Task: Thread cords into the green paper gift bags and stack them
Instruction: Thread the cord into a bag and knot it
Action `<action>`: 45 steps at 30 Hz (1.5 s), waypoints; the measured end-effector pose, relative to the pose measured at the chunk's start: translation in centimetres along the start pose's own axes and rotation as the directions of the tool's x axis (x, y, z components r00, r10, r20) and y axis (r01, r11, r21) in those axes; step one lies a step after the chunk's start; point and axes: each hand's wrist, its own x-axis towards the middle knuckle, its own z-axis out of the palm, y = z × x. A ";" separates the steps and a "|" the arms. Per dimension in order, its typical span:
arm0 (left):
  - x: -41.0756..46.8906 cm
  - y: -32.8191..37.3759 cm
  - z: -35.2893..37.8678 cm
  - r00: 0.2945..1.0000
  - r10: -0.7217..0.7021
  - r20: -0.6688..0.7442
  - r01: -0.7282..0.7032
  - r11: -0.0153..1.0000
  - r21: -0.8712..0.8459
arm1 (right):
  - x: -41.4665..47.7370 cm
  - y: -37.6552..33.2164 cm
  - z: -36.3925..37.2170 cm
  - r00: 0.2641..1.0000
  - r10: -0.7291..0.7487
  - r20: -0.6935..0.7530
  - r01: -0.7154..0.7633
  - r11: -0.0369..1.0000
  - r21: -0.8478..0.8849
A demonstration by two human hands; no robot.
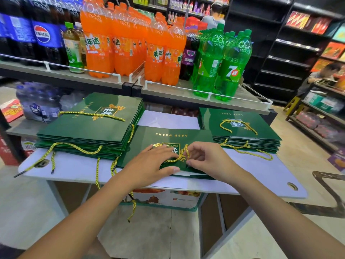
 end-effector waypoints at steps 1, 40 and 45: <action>0.0 0.0 0.0 1.000 0.000 -0.004 0.000 1.000 -0.004 | 0.0 -0.2 -0.1 1.000 -0.019 0.006 0.019 1.000 -0.017; 0.5 -0.8 0.9 1.000 0.002 -0.031 -0.004 0.998 -0.063 | 0.5 -1.4 -0.8 0.991 -0.097 0.087 0.114 0.969 -0.221; 0.3 -0.4 0.5 0.989 0.083 -0.119 -0.092 0.993 -0.070 | 0.4 -0.7 -0.2 1.000 -0.023 0.011 0.024 0.995 -0.102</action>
